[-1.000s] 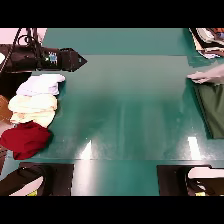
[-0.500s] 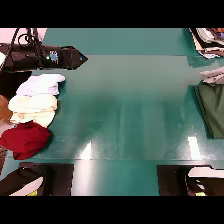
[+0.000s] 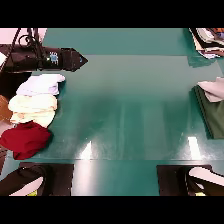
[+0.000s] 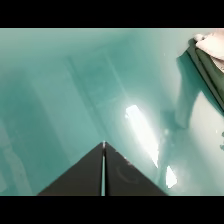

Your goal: Fold the shirts.

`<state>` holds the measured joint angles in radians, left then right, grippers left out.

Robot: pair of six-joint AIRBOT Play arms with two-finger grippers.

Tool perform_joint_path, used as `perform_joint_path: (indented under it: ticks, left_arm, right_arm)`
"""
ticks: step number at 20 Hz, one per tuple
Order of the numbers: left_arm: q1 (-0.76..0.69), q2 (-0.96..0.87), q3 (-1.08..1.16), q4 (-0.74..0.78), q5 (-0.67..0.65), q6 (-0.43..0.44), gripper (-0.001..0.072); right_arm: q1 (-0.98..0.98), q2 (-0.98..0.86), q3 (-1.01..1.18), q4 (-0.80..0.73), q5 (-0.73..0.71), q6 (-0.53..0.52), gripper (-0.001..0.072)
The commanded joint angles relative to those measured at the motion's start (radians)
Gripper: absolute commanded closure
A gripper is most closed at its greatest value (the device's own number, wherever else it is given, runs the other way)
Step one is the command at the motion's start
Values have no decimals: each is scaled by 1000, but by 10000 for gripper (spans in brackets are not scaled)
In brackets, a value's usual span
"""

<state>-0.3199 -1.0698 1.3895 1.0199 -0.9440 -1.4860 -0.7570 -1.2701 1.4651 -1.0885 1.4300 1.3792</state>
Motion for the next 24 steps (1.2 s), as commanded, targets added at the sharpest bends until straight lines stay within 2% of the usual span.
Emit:
perform_joint_path:
  ticks: [1, 2, 3, 7, 12, 15, 17, 18, 19, 20, 24]
  left_arm:
    - [0, 0, 0, 2, -8, 2, 684]
    - [0, 0, 0, 2, -9, 2, 684]
    - [0, 0, 0, 2, -9, 2, 684]
    - [0, 0, 0, 2, -23, 2, 684]
    - [0, 0, 0, -2, -20, 1, 683]
    - [0, 0, 0, -3, -13, 1, 683]
    - [0, 0, 0, -4, -13, 1, 684]
    - [0, 0, 0, -3, -13, 1, 684]
    - [0, 0, 0, -3, -13, 1, 684]
    - [0, 0, 0, -3, -13, 1, 684]
    - [0, 0, 0, -3, -13, 1, 684]
  right_arm:
    - [-74, 96, -185, -98, 19, 4, 502]
    - [-100, 114, -222, -100, 18, 5, 342]
    - [-127, 130, -249, -99, 18, 14, 230]
    - [-128, 190, -270, -54, -8, 17, 223]
    - [122, 261, -270, 114, -77, 17, 227]
    - [366, 273, -270, 119, -107, 15, 418]
    - [506, 272, -270, 117, -138, 14, 427]
    - [565, 272, -270, 117, -161, 11, 486]
    - [619, 272, -270, 118, -180, -18, 677]
    - [661, 272, -270, 117, -187, -39, 700]
    - [750, 272, -270, 117, -197, -42, 700]
